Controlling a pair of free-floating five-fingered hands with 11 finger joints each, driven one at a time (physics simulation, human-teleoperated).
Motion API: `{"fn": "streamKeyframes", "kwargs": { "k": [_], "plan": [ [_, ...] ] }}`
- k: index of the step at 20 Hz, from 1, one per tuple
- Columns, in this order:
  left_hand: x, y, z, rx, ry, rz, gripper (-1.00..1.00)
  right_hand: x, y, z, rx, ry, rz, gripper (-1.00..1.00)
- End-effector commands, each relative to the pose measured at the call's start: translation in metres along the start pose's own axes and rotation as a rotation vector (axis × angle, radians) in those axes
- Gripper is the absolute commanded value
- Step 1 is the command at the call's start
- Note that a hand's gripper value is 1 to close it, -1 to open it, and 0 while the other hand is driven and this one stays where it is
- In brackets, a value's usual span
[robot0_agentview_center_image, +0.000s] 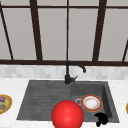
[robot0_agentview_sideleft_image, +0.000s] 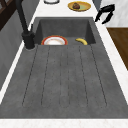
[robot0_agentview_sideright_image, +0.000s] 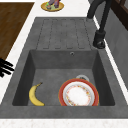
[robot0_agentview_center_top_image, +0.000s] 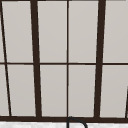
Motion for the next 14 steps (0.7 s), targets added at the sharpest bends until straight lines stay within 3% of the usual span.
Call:
{"fn": "streamKeyframes", "kwargs": {
  "k": [1, 3, 6, 7, 10, 13, 14],
  "plan": [
    [-0.014, -0.016, -0.002, 0.070, 0.048, -0.066, 1.00, 0.000, 0.000, 0.000, 0.000, 0.000, 0.000, 0.00],
    [-0.018, -0.029, 0.007, 0.064, 0.026, -0.043, 1.00, 0.000, 0.000, 0.000, 0.000, 0.000, 0.000, 0.00],
    [-0.017, -0.045, 0.014, 0.095, -0.027, -0.027, 1.00, 0.000, 0.000, 0.000, 0.000, 0.000, 0.000, 0.00],
    [-0.009, -0.053, 0.018, 0.097, -0.061, -0.026, -1.00, 0.000, 0.000, 0.000, 0.000, 0.000, 0.000, 0.00],
    [0.001, -0.033, 0.032, 0.050, -0.052, -0.093, -1.00, 0.000, 0.000, 0.000, 0.000, 0.000, 0.000, 0.00],
    [0.005, -0.011, 0.039, 0.002, -0.055, -0.042, -1.00, 0.000, 0.000, 0.000, 0.000, 0.000, 0.000, 0.00],
    [0.008, -0.002, 0.042, 0.001, -0.058, -0.037, -1.00, 0.000, 0.000, 0.000, 0.000, 0.000, 0.000, 0.00]
  ]
}}
